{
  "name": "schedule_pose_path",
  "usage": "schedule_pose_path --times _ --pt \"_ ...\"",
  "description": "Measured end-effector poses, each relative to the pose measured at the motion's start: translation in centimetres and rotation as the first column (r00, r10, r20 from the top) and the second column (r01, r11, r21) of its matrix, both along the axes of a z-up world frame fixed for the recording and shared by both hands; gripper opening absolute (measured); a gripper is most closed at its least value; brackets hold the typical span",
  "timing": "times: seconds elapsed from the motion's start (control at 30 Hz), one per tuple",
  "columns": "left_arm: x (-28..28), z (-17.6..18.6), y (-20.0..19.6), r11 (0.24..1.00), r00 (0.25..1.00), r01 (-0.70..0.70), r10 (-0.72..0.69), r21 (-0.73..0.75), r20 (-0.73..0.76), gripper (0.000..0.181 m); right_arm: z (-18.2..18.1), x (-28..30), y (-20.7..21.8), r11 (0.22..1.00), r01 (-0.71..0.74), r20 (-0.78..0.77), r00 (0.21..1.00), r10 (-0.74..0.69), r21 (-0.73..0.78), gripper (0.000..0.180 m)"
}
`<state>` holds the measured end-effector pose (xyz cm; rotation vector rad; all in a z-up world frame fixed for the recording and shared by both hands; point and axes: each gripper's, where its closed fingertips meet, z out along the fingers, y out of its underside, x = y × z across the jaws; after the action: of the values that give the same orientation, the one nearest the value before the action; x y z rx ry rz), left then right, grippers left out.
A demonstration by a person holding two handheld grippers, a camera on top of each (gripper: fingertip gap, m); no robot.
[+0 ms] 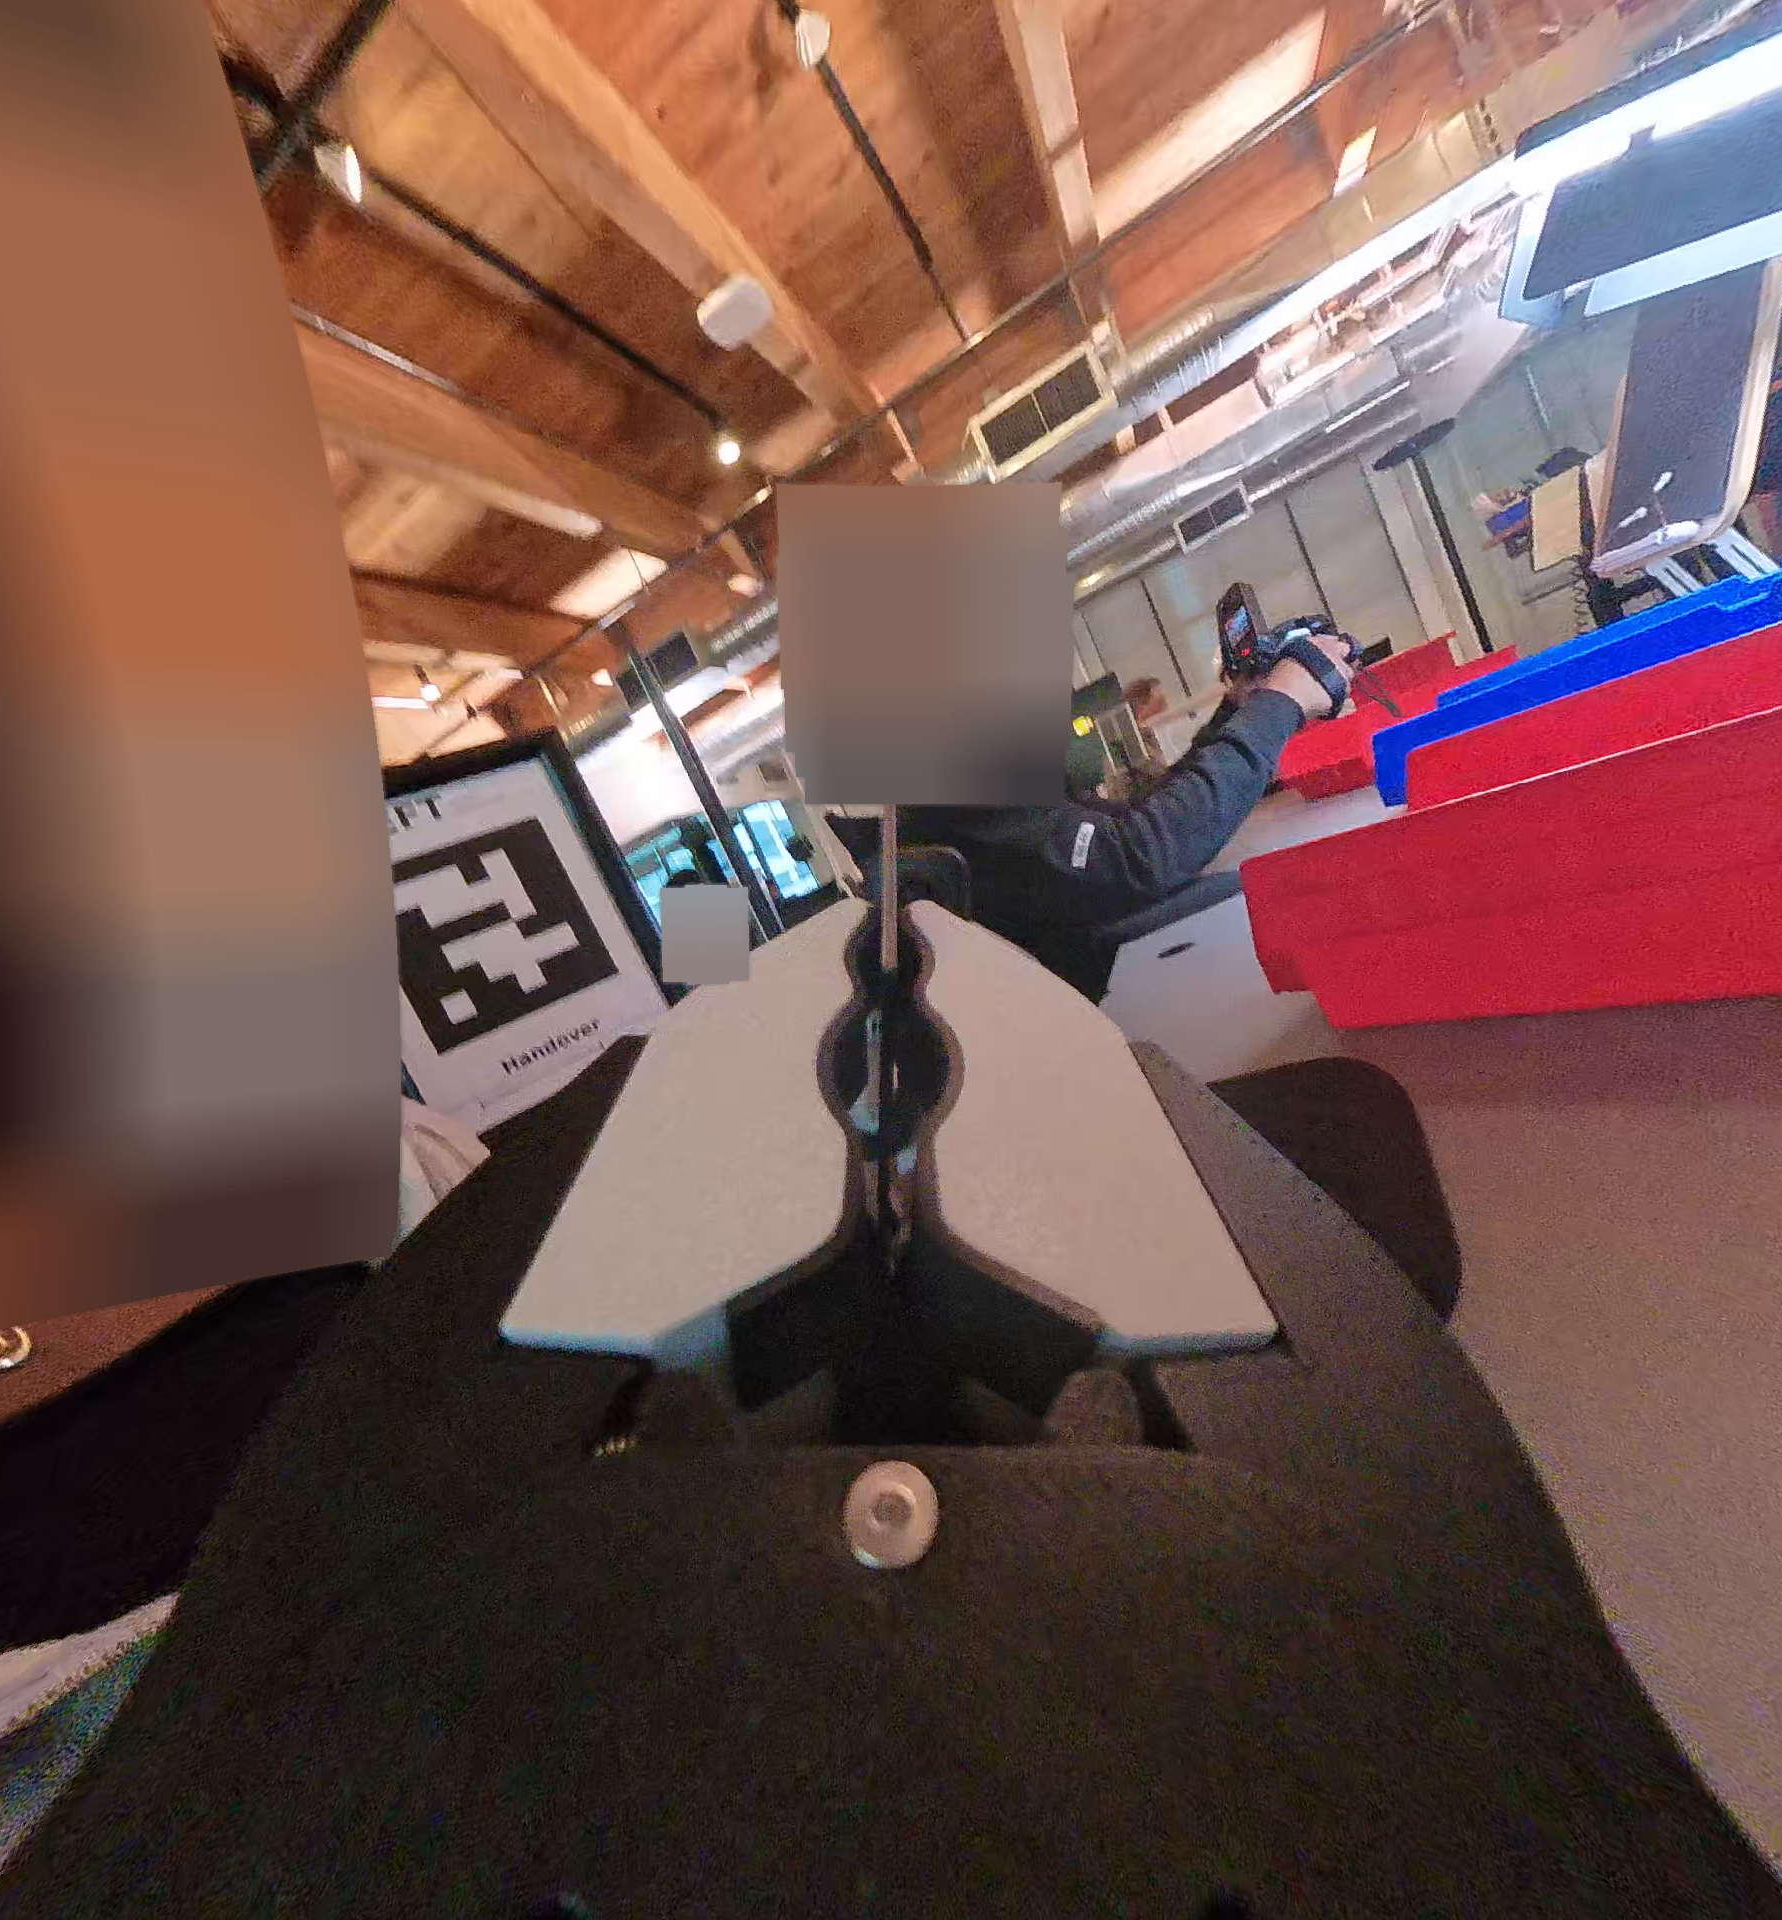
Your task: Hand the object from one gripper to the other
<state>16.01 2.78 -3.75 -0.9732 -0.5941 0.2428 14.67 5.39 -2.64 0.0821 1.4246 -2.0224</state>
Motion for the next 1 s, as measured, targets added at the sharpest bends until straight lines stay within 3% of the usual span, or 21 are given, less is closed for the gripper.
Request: schedule_pose_path --times 0.03,0.07,0.17,0.23,0.33,0.4,0.5,0.57,0.67,0.7,0.8,0.9,1.0 --pt "-0.3 -0.4 1.1 1.000 1.000 0.026 -0.026 0.007 0.011 0.026 0.1 -0.2 0.0 1.000 -0.008 0.053 0.999 0.010 -0.026 0.001" --pt "-0.4 -0.5 1.9 0.999 0.999 0.039 -0.039 0.021 0.003 0.017 -0.1 -0.3 -0.1 0.999 -0.012 0.086 0.996 0.015 -0.036 0.001" --pt "-0.9 -0.7 1.6 0.998 0.999 -0.033 0.034 0.057 -0.013 0.002 -0.7 -0.2 -0.6 1.000 -0.014 0.102 0.995 0.016 -0.015 0.003" --pt "-0.6 -1.2 1.6 1.000 1.000 0.015 -0.015 -0.017 0.018 0.002 -1.0 0.3 -0.7 0.998 -0.040 0.047 0.998 0.039 0.038 0.008" --pt "0.4 -1.9 1.3 0.985 0.994 0.093 -0.084 -0.147 0.066 0.001 -1.5 0.6 -0.8 0.993 -0.007 -0.089 0.996 0.018 0.120 0.034" --pt "1.1 -3.2 1.4 0.950 0.989 0.131 -0.104 -0.284 0.108 0.001 -1.2 0.6 -0.8 0.994 0.044 -0.169 0.985 -0.028 0.097 0.049" --pt "2.1 -5.3 2.0 0.869 0.975 0.194 -0.119 -0.456 0.188 0.001 -1.5 1.7 -0.8 0.995 0.007 -0.238 0.971 0.018 0.104 0.052" --pt "2.7 -6.2 2.6 0.815 0.970 0.221 -0.126 -0.535 0.208 0.001 -2.1 3.0 -0.8 0.984 -0.078 -0.249 0.961 0.118 0.162 0.044" --pt "3.6 -7.3 4.0 0.747 0.955 0.290 -0.180 -0.599 0.238 0.001 -3.5 4.9 -0.8 0.952 -0.180 -0.265 0.932 0.245 0.247 0.005" --pt "3.6 -7.3 4.2 0.746 0.958 0.282 -0.183 -0.603 0.221 0.003 -3.9 4.9 -0.9 0.950 -0.172 -0.276 0.930 0.244 0.262 0.002" --pt "1.9 -5.3 3.5 0.845 0.989 0.147 -0.113 -0.513 0.097 0.007 -2.9 3.3 -1.0 0.977 -0.082 -0.264 0.955 0.133 0.195 0.002" --pt "0.0 -0.9 1.6 0.982 0.997 -0.061 0.050 -0.179 -0.060 0.046 -0.3 -0.1 0.0 1.000 0.028 -0.079 0.997 -0.026 0.014 0.001" --pt "-1.1 1.0 0.2 0.973 0.974 -0.191 0.205 0.131 -0.100 0.071 2.0 -2.9 2.0 0.969 0.127 0.126 0.987 -0.101 -0.212 0.001"
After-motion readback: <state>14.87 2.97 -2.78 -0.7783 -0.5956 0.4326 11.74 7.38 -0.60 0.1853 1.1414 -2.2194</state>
